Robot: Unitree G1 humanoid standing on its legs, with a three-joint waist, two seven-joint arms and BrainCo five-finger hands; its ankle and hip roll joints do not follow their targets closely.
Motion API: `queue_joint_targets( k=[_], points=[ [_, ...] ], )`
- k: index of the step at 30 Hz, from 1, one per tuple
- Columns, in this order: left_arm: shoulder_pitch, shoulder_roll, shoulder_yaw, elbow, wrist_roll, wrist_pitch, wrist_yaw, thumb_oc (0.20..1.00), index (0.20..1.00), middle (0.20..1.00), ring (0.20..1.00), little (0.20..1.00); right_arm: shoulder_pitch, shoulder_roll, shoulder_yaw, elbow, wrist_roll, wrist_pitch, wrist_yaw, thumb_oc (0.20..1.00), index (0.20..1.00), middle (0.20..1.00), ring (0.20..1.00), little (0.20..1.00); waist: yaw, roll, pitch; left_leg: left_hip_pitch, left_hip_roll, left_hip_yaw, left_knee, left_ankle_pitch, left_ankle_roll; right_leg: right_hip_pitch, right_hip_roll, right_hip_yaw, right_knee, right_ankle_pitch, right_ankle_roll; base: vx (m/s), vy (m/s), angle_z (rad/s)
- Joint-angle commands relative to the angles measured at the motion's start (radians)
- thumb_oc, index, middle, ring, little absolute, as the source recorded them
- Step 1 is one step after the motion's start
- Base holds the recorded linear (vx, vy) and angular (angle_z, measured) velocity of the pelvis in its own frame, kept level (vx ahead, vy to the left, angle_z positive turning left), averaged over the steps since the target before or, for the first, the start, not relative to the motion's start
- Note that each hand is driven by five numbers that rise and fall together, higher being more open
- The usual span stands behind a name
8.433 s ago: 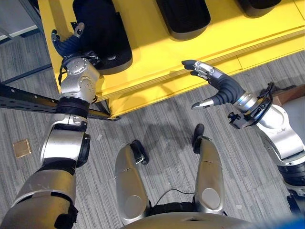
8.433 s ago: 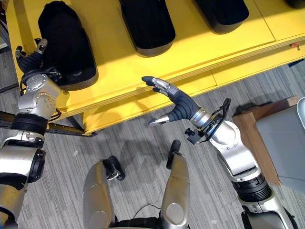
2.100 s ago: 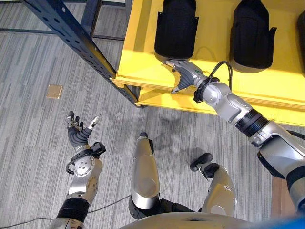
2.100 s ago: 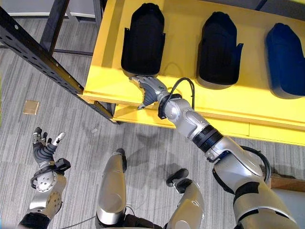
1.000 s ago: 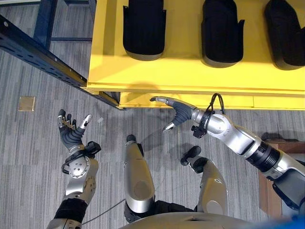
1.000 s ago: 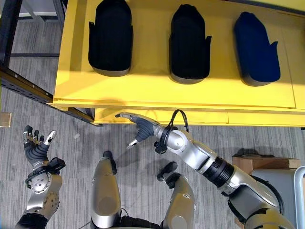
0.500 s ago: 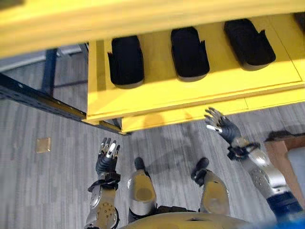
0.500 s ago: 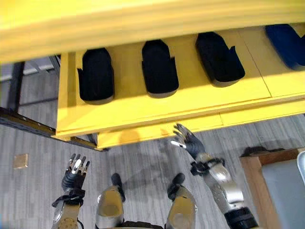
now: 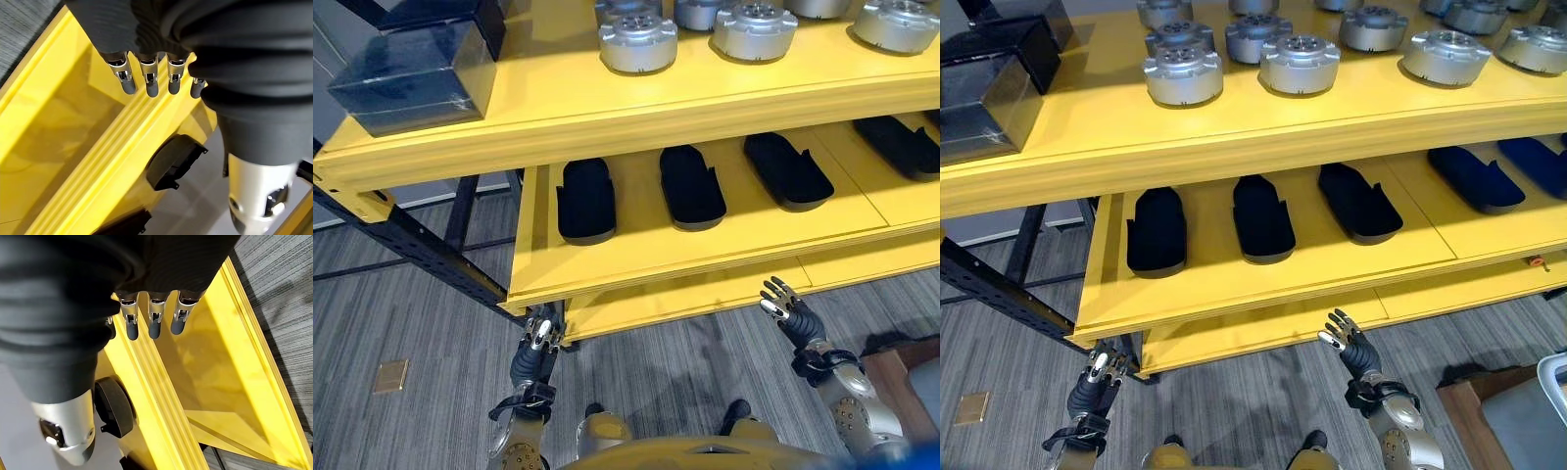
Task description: Move parts from the plastic box to the shelf.
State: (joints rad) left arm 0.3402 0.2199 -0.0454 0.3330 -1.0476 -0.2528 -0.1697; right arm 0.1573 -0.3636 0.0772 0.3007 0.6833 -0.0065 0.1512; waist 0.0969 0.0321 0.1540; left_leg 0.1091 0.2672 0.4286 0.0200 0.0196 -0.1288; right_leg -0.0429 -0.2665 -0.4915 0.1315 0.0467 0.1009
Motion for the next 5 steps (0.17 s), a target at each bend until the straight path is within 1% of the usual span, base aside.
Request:
queue_joint_targets(
  k=[1,4,5],
  points=[
    [0.016,0.061,0.029,-0.131,0.04,-0.001,0.017,1.0,1.0,1.0,1.0,1.0,-0.039,0.026,-0.06,-0.055,0.008,-0.03,0.005,1.0,1.0,1.0,1.0,1.0,0.002,-0.029,0.045,-0.048,0.014,-0.059,-0.007,0.053,-0.003,0.164,-0.016,0.025,-0.077,-0.062,0.047,0.0,0.0,0.0],
    [0.02,0.068,0.039,-0.141,0.058,0.021,0.029,1.0,1.0,1.0,1.0,1.0,-0.031,0.03,-0.061,-0.056,0.011,-0.025,-0.003,1.0,1.0,1.0,1.0,1.0,0.001,-0.033,0.04,-0.041,0.008,-0.056,0.0,0.048,0.005,0.174,-0.015,0.027,-0.066,-0.072,0.044,0.01,0.0,0.01],
    [0.024,0.072,0.043,-0.152,0.057,0.032,0.01,1.0,1.0,1.0,1.0,1.0,-0.028,0.033,-0.056,-0.061,0.011,-0.02,-0.009,1.0,1.0,1.0,1.0,1.0,0.002,-0.037,0.038,-0.037,0.006,-0.055,0.002,0.046,0.01,0.177,-0.013,0.029,-0.057,-0.08,0.042,0.04,-0.003,0.03]
  ],
)
